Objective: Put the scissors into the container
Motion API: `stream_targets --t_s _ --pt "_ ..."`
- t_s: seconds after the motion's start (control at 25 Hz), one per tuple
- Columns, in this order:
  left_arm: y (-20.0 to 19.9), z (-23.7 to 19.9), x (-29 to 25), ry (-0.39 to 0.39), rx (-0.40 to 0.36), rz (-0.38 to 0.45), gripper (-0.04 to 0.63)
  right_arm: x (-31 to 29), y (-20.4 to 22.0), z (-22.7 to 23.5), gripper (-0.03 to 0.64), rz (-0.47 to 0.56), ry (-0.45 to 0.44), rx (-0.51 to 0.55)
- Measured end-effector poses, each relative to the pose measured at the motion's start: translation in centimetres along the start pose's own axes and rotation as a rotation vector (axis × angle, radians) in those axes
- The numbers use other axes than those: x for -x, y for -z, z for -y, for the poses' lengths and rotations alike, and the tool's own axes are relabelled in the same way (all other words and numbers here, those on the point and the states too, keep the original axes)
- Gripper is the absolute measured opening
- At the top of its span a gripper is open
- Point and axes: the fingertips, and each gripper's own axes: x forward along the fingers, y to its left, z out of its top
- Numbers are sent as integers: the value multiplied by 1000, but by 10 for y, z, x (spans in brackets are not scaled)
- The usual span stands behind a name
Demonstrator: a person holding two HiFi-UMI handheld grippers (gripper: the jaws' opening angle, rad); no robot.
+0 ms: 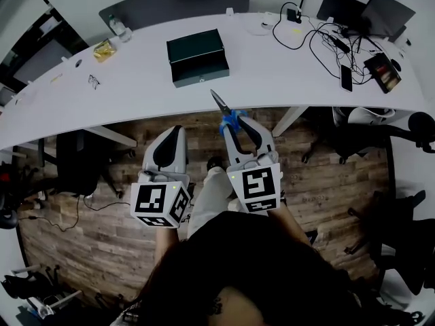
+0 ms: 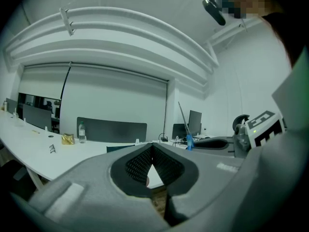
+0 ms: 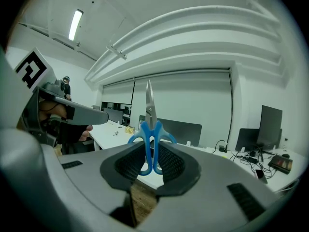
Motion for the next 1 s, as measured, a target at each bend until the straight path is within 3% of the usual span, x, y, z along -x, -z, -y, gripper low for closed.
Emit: stream_targets --t_s 1.0 --pt "-27 -101 -121 8 28 -22 11 -148 -15 31 89 -76 -42 31"
